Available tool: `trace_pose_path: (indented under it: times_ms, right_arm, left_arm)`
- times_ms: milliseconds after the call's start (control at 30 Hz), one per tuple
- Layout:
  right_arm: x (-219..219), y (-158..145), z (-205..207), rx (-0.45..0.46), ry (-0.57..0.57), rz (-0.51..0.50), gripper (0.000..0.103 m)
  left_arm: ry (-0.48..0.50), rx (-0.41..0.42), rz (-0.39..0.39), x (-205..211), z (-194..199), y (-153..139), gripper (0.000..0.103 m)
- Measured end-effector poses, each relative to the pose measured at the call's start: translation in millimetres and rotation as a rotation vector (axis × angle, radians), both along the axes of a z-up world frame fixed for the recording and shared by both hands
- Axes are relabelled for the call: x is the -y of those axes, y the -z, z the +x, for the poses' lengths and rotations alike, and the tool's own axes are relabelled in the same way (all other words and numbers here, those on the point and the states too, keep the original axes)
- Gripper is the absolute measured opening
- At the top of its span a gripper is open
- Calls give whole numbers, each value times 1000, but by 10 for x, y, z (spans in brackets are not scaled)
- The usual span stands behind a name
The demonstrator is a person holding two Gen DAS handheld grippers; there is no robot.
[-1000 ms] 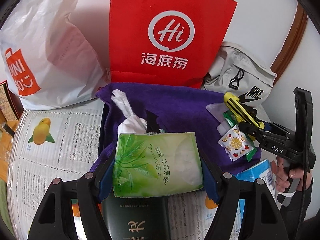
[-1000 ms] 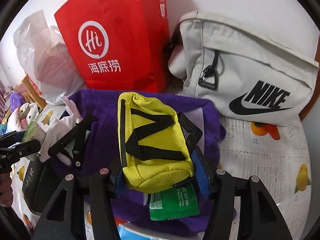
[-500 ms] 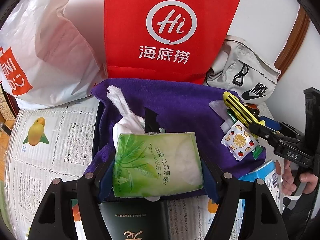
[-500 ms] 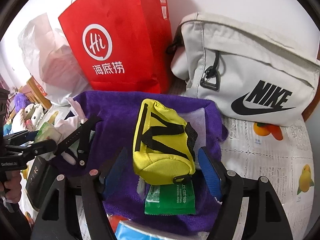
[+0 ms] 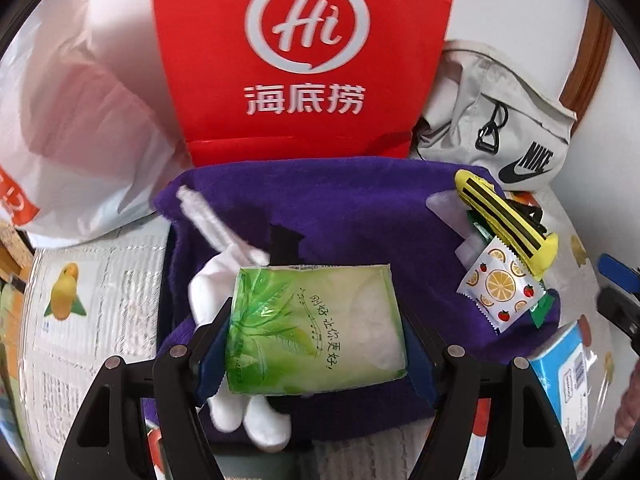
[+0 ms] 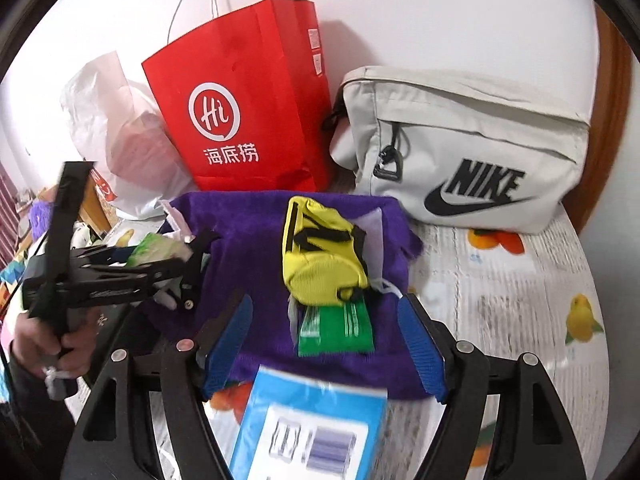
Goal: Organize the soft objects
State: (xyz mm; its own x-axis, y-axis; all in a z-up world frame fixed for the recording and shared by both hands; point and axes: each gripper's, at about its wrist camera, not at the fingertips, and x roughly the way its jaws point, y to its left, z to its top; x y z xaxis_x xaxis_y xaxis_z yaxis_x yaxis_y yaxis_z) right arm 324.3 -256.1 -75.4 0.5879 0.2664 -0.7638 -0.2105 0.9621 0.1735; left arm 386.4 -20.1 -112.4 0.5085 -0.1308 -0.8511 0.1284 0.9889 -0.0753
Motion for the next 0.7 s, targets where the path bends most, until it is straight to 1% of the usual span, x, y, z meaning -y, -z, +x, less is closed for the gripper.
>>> trace_pose_path:
  times_ms: [100,300,333,400,533,700]
  right_arm:
    - [31,15,-91,-3,9,-3,75]
    - [52,29,-185,-3,-3,-32,75]
    - [51,26,-201,1,-7,-33,75]
    - [43,24,-222,1,-13,-30,75]
    - [17,27,-253,1,-19,-24,75]
    - [1,9,-328,3,-6,-24,75]
  left_arm:
    - [5,-23,15,66,61,76,73]
    - [-7,-22,18,112,126,93,74]
    - [-7,-18,19,115,134,81,79]
    - [-17,-21,14,104,148,65,85]
    - [-28,-46,-24,84,177,47,86]
    - [-42,-25,-25,37,71,-70,86]
